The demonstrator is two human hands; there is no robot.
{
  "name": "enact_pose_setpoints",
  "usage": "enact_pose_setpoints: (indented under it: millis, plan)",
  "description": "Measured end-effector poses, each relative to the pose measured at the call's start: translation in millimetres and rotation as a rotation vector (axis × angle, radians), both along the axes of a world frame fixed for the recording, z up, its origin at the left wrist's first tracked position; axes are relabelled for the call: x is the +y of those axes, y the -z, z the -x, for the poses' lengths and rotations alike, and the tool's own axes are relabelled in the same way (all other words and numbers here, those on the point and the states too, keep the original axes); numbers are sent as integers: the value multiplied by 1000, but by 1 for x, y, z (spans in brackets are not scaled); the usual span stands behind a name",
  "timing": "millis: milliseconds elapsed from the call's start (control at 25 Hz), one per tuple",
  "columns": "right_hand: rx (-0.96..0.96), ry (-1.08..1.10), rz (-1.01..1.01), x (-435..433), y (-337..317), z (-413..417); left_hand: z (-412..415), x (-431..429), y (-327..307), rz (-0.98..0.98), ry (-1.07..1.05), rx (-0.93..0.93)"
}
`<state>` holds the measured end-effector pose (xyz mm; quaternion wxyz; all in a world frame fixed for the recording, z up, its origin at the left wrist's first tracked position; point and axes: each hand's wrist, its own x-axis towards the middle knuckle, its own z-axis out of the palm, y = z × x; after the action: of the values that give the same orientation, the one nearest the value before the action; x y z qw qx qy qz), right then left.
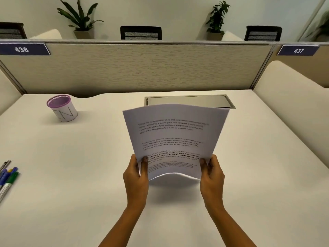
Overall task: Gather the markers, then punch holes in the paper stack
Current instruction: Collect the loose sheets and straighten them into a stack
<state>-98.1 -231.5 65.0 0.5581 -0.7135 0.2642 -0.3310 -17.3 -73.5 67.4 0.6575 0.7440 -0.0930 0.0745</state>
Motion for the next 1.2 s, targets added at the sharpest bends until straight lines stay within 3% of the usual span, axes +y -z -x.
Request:
enact_pose_setpoints:
  millis: [280, 520, 640, 800, 880, 1040, 1120, 1200]
  plan:
    - [-121, 22, 571, -27, -59, 2, -35, 24, -37, 44, -162, -112]
    - [15, -122, 1048, -29, -112, 1, -41, 40, -72, -181, 7, -483]
    - [77, -185, 1183, -22, -123, -1, -34, 40, -73, -172, 85, -505]
    - [61, -232, 1240, -26, -130, 1, -28, 47, -66, -68, -12, -425]
    - [24, -136, 1169, -33, -125, 5, -28, 51, -64, 3, -37, -343]
    - [38, 116, 751, -54, -100, 18, -29, 62, -60, 70, -63, -286]
    - [21, 82, 455, -65, -88, 21, -30, 66, -58, 106, -78, -252]
    - [-50, -90, 38, -67, -78, 20, -30, 65, -55, 142, -80, -201]
